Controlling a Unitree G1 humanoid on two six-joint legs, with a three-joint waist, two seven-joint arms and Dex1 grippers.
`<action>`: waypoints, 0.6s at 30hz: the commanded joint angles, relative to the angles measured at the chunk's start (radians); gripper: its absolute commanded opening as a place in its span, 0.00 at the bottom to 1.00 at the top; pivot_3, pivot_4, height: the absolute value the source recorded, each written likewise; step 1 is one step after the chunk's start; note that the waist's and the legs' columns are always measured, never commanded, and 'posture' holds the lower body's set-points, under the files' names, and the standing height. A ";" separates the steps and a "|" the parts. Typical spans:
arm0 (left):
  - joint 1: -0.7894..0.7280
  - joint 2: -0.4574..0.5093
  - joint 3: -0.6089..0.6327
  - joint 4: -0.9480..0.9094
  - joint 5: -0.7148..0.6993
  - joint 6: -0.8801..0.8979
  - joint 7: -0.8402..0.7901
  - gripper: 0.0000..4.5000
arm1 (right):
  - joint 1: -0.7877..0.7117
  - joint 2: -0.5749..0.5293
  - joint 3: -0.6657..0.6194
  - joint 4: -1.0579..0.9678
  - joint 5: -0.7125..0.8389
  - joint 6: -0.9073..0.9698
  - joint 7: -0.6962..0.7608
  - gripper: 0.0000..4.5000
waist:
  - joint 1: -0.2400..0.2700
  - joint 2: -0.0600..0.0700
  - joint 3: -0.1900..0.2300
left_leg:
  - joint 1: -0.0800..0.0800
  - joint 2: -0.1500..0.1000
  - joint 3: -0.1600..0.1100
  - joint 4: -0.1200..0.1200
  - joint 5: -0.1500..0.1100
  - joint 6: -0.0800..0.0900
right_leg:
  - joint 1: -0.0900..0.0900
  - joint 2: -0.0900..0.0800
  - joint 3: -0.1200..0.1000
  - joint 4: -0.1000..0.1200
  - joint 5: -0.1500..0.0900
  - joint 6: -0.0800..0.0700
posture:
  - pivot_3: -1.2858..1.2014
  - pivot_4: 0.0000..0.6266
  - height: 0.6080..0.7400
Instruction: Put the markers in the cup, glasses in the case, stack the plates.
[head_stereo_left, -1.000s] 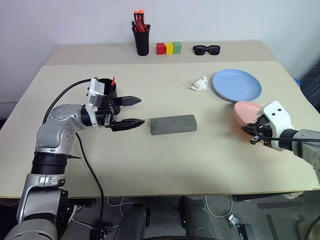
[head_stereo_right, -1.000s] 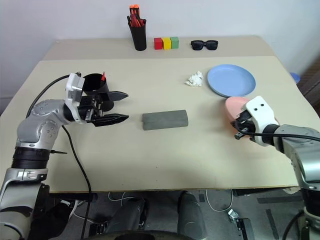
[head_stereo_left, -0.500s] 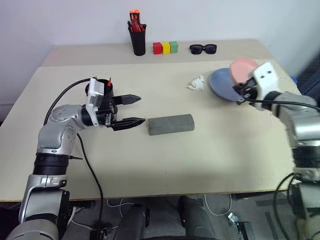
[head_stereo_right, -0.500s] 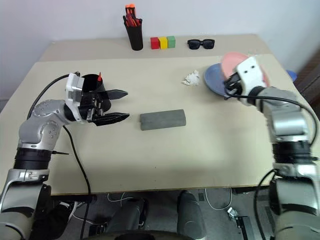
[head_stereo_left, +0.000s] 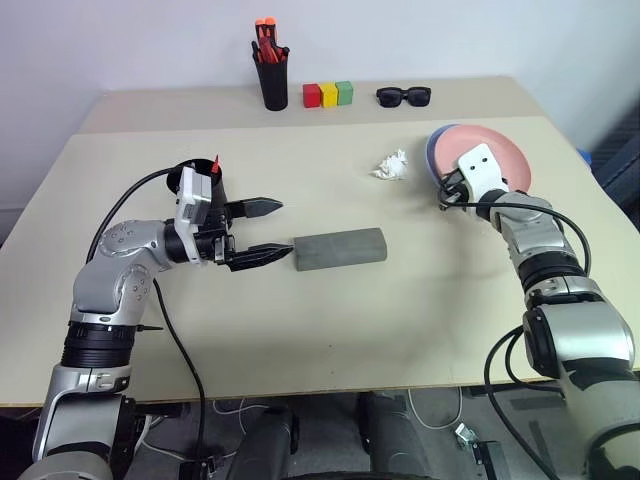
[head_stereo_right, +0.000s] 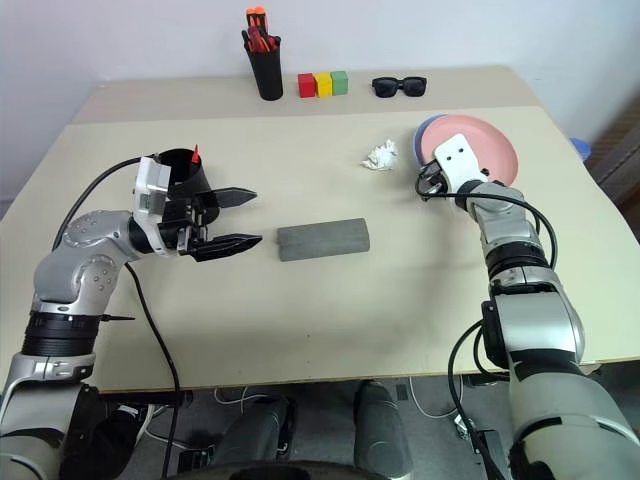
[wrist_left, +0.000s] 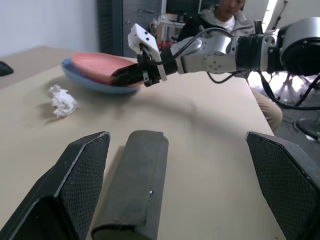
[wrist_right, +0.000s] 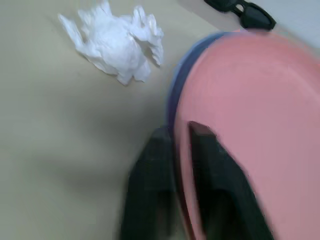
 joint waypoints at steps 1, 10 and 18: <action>-0.006 0.006 0.021 -0.033 -0.021 0.010 0.012 1.00 | -0.040 0.006 -0.026 0.000 0.009 -0.049 0.015 0.55 | -0.006 0.000 0.000 | 0.000 0.000 0.000 0.000 0.000 0.000 | 0.000 0.000 0.000 0.000 0.000 0.000 | 0.52 0.24 1.00; -0.018 0.002 0.009 -0.025 -0.013 0.008 0.021 1.00 | -0.045 -0.007 -0.008 0.004 -0.022 -0.061 0.016 0.76 | -0.008 0.000 0.000 | 0.000 0.000 0.000 0.000 0.000 0.000 | 0.000 0.000 0.000 0.001 0.000 0.000 | 0.52 0.24 1.00; -0.029 -0.001 0.003 -0.031 -0.013 0.013 0.028 1.00 | -0.043 0.008 0.042 0.081 -0.114 0.022 -0.076 0.76 | -0.007 0.000 0.000 | 0.000 0.000 0.000 0.000 0.000 0.000 | 0.000 0.000 0.000 0.001 0.000 0.000 | 0.52 0.24 1.00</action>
